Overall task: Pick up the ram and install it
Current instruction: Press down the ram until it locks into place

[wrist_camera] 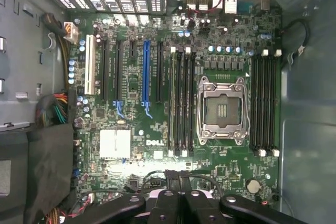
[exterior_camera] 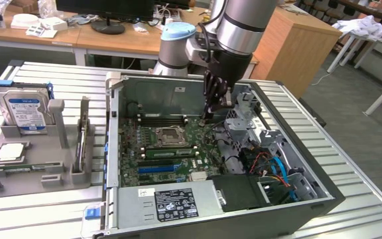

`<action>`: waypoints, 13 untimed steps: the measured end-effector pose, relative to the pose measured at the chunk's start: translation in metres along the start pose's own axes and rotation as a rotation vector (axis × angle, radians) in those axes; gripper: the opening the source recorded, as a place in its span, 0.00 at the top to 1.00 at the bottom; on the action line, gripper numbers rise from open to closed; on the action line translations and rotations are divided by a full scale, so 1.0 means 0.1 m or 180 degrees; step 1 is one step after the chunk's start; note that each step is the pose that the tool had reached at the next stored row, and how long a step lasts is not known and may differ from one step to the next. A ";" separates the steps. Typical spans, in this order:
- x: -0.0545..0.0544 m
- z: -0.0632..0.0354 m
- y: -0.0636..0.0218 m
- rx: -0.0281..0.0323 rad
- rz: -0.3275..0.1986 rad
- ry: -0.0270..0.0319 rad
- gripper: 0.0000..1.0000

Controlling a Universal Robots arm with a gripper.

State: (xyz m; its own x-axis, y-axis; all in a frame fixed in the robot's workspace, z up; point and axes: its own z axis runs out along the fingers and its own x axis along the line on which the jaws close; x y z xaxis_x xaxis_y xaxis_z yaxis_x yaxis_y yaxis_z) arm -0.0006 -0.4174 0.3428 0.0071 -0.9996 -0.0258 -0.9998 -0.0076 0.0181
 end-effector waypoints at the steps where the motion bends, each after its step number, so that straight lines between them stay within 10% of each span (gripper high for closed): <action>1: 0.00 0.012 0.000 0.0004 0.0000 -0.0001 0.89; 13: 0.00 0.134 -0.002 0.0042 -0.0001 -0.0002 0.89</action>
State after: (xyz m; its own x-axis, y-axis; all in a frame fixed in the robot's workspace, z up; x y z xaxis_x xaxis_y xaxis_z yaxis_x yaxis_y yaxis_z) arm -0.0006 -0.4174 0.3293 0.0075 -0.9996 -0.0263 -1.0000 -0.0076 0.0048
